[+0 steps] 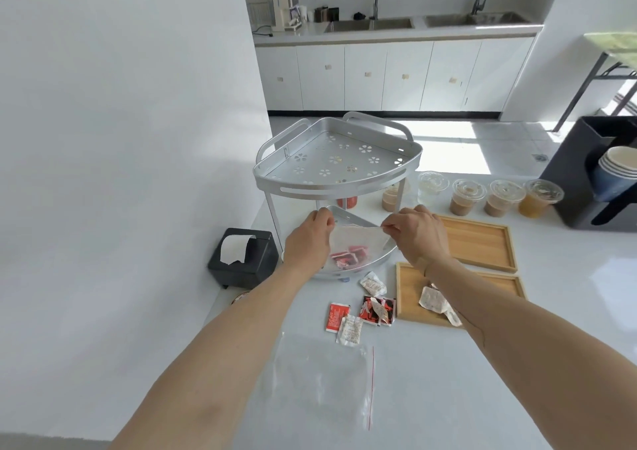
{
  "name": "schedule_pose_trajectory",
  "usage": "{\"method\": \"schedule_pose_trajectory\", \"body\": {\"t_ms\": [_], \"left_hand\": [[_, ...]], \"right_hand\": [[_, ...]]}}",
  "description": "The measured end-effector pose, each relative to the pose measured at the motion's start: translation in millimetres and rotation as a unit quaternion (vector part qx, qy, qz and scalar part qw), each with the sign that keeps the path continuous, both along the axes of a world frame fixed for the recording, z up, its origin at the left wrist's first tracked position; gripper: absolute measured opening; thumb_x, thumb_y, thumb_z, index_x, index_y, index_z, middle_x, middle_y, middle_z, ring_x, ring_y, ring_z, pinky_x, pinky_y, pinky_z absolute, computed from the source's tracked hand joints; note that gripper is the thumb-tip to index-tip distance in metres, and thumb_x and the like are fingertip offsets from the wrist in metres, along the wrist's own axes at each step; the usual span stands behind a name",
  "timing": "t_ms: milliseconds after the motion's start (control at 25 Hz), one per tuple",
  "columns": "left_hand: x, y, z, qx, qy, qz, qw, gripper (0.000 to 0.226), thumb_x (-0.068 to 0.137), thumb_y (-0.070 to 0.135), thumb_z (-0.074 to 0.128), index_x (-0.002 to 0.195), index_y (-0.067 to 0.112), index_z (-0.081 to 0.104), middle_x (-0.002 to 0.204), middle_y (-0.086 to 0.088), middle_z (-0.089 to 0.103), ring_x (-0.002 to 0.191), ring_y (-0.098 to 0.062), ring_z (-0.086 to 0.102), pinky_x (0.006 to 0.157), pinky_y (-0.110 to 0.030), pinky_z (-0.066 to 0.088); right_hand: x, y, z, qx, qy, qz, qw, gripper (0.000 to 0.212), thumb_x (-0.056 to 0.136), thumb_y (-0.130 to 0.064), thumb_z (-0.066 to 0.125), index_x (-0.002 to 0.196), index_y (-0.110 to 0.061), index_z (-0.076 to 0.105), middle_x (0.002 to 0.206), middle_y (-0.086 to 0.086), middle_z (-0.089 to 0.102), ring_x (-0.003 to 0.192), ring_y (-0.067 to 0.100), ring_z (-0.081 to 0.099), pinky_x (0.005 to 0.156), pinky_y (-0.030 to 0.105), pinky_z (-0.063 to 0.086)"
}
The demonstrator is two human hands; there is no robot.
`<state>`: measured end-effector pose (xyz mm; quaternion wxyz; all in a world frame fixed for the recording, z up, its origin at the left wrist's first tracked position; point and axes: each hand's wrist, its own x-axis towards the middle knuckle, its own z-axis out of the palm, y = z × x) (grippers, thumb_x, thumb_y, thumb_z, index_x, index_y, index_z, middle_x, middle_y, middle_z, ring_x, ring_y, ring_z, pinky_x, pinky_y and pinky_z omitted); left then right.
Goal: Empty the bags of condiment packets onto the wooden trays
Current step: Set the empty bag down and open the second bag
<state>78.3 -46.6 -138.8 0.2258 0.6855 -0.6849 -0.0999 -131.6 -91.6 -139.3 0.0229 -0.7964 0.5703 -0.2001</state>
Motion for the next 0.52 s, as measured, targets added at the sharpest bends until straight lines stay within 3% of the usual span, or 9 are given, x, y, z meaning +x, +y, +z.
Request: {"method": "schedule_pose_trajectory", "body": {"t_ms": [120,280,400,520], "left_hand": [[-18.1,8.9,18.0,-0.034,0.051,-0.005,0.998,0.01,0.098,0.007,0.039,0.095,0.013,0.047,0.1,-0.004,0.058,0.083,-0.032,0.059,0.069,-0.045,0.048],[-47.4,26.3,34.1,-0.072,0.101,-0.037,0.992,0.008,0.1,0.012,0.043,0.095,0.014,0.05,0.101,-0.002,0.061,0.085,-0.025,0.064,0.07,-0.046,0.054],[-77.4,43.8,33.7,-0.047,0.177,-0.044,0.982,0.008,0.1,0.016,0.047,0.095,0.016,0.052,0.095,-0.002,0.063,0.083,-0.019,0.067,0.068,-0.047,0.06],[-109.4,68.2,25.6,-0.004,0.236,-0.053,0.97,0.008,0.1,0.015,0.049,0.098,0.011,0.055,0.091,-0.004,0.063,0.084,-0.019,0.068,0.064,-0.044,0.062]], "right_hand": [[-21.8,12.2,20.1,-0.006,-0.044,-0.001,0.999,0.016,0.092,-0.028,0.063,0.099,-0.025,0.077,0.096,0.0,0.074,0.092,0.026,0.056,0.066,0.033,0.041],[-65.4,31.3,45.6,-0.018,-0.067,0.02,0.997,0.016,0.09,-0.031,0.066,0.1,-0.026,0.078,0.094,-0.002,0.073,0.09,0.024,0.056,0.066,0.035,0.047],[-105.0,53.7,53.5,-0.001,-0.08,0.038,0.996,0.014,0.089,-0.032,0.068,0.097,-0.026,0.078,0.091,-0.004,0.072,0.089,0.021,0.059,0.064,0.031,0.042],[-142.2,83.3,48.3,0.041,-0.096,0.049,0.993,0.011,0.088,-0.032,0.069,0.093,-0.028,0.078,0.087,-0.007,0.071,0.084,0.016,0.06,0.069,0.032,0.046]]}}
